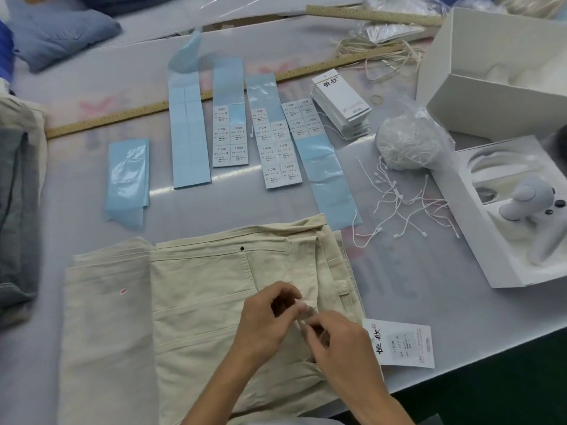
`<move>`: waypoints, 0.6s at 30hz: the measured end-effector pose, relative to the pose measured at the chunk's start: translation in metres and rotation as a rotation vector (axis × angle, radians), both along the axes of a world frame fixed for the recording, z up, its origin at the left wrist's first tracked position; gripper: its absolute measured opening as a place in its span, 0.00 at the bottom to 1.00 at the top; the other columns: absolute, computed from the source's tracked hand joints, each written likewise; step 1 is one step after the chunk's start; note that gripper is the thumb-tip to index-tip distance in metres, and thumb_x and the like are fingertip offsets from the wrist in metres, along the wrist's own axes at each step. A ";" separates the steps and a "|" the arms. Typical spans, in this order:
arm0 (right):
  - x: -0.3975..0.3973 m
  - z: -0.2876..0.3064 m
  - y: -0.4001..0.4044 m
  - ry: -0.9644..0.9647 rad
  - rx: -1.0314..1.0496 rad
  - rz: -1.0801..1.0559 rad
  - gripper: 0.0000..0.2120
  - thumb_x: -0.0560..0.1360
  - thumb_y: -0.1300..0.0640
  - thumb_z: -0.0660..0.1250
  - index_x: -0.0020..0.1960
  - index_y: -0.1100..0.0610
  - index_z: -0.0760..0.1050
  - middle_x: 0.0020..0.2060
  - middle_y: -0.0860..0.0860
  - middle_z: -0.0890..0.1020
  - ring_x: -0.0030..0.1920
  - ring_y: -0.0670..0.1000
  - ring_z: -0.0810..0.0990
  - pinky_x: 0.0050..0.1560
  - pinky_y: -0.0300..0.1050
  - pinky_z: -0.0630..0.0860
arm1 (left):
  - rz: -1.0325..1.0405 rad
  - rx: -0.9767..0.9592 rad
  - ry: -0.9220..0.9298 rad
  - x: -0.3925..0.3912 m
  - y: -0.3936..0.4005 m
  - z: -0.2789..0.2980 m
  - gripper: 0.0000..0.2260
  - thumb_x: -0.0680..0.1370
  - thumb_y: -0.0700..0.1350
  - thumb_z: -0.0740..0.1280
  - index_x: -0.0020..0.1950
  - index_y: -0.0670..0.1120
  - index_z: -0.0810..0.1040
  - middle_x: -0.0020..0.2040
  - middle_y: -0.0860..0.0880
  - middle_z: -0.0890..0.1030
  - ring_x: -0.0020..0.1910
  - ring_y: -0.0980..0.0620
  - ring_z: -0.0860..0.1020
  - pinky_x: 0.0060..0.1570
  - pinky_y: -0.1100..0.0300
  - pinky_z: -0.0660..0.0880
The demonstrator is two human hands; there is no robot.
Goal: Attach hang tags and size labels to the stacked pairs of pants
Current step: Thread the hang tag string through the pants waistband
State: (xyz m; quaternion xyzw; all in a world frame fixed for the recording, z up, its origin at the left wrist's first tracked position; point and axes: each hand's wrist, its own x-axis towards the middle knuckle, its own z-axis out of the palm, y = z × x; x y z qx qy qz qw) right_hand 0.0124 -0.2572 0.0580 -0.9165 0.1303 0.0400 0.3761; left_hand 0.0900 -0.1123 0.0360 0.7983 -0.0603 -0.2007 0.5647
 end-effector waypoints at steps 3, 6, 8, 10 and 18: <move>0.010 -0.011 0.004 0.072 0.126 -0.158 0.04 0.75 0.54 0.75 0.43 0.45 0.84 0.35 0.39 0.83 0.37 0.42 0.80 0.39 0.40 0.77 | 0.050 -0.062 0.099 0.003 0.007 -0.001 0.10 0.77 0.38 0.74 0.46 0.55 0.85 0.42 0.53 0.85 0.42 0.54 0.82 0.45 0.62 0.77; 0.015 -0.017 0.009 0.100 0.354 -0.316 0.09 0.74 0.57 0.76 0.41 0.42 0.84 0.36 0.39 0.85 0.38 0.43 0.83 0.38 0.39 0.78 | 0.016 -0.016 0.092 0.007 0.012 -0.004 0.12 0.77 0.37 0.73 0.49 0.55 0.87 0.45 0.56 0.86 0.45 0.57 0.83 0.48 0.63 0.77; 0.015 -0.018 0.013 0.093 0.396 -0.337 0.09 0.73 0.57 0.77 0.41 0.42 0.85 0.36 0.39 0.85 0.39 0.42 0.83 0.38 0.35 0.76 | -0.063 0.062 0.007 0.007 0.011 -0.005 0.13 0.76 0.37 0.74 0.50 0.56 0.86 0.46 0.56 0.82 0.44 0.58 0.81 0.44 0.70 0.73; 0.015 -0.019 0.013 0.095 0.409 -0.345 0.08 0.73 0.57 0.77 0.42 0.43 0.85 0.36 0.40 0.85 0.38 0.42 0.83 0.38 0.33 0.75 | -0.109 0.100 -0.037 0.008 0.012 -0.007 0.12 0.75 0.37 0.75 0.50 0.54 0.86 0.45 0.55 0.80 0.43 0.57 0.79 0.43 0.71 0.71; 0.013 -0.023 0.016 0.118 0.362 -0.407 0.08 0.74 0.56 0.76 0.42 0.42 0.84 0.36 0.39 0.85 0.39 0.41 0.82 0.39 0.33 0.74 | -0.184 0.003 0.095 0.024 0.012 -0.002 0.09 0.75 0.35 0.74 0.50 0.49 0.87 0.45 0.53 0.84 0.46 0.56 0.82 0.49 0.63 0.75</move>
